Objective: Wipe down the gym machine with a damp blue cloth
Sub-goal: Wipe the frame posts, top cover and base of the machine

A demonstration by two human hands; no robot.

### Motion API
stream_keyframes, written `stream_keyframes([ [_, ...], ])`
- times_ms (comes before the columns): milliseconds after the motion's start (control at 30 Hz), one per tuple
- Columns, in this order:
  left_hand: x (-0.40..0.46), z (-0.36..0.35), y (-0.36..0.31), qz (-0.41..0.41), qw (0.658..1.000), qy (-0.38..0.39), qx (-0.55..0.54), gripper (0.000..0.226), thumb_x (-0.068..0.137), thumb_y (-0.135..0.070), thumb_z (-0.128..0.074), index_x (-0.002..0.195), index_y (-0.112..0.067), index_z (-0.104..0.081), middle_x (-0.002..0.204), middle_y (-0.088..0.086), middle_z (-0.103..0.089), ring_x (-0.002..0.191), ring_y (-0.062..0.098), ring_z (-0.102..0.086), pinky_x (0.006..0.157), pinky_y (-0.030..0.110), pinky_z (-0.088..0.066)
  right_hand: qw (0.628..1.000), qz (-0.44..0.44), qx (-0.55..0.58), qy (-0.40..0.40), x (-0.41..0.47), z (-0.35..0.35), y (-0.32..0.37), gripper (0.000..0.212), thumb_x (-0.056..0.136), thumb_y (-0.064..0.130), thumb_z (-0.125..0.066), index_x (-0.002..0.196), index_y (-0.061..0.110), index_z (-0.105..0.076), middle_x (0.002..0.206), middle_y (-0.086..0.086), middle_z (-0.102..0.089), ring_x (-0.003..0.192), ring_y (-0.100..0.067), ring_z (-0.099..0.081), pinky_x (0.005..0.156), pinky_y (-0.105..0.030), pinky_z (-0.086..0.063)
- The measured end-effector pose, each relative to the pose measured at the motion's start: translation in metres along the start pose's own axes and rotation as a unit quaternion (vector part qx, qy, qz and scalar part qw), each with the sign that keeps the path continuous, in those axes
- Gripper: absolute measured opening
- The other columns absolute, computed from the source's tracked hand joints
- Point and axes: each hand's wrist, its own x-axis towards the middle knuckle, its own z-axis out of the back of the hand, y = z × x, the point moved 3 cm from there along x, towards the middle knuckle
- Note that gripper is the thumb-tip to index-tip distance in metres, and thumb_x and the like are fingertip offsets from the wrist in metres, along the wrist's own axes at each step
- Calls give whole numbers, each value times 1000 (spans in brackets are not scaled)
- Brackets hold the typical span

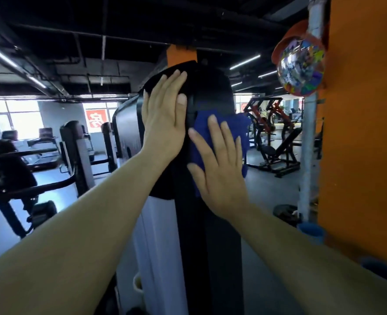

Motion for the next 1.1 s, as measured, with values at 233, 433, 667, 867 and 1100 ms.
stream_keyframes([
  [233, -1, 6, 7, -30, 997, 68, -10, 53, 105, -39, -25, 155, -20, -23, 164, 2, -11, 151, 18, -1, 122, 46, 3, 996, -83, -20, -11, -21, -10, 23, 61, 100, 38, -41, 155, 24, -18, 164, -8, -10, 152, -28, -5, 116, -62, -15],
  [433, -80, -12, 19, -60, 997, 38, -19, 57, 105, -28, -30, 155, -9, -11, 164, 8, 0, 152, 22, 6, 121, 54, -3, 984, -149, 100, -17, -10, -3, 14, 61, 103, 42, -32, 156, 25, -7, 165, 4, 0, 152, -17, 4, 120, -57, -5],
  [667, -77, -12, 21, -87, 995, 52, 20, 59, 106, -29, -29, 155, -7, -6, 163, 14, 3, 151, 25, 9, 122, 48, 4, 982, -172, 74, 2, -57, -14, 25, 58, 105, 46, -24, 157, 26, -8, 165, -1, 1, 152, -21, 4, 119, -58, -7],
  [867, -121, -16, 24, -121, 984, 115, 68, 64, 106, -39, -18, 154, 0, -5, 162, 22, 5, 151, 33, 7, 121, 54, -1, 962, -245, 113, -33, -13, -6, 13, 64, 98, 61, -13, 155, 33, -15, 165, 2, 5, 152, -20, 2, 119, -57, -10],
  [1100, -123, -16, 25, -134, 983, 106, 69, 65, 105, -33, -34, 154, 2, -6, 161, 25, 2, 150, 34, 7, 121, 51, 4, 941, -301, 154, -16, -85, -18, 30, 52, 101, 53, -22, 151, 47, -7, 164, 8, 11, 149, -4, 11, 121, -39, -1],
])
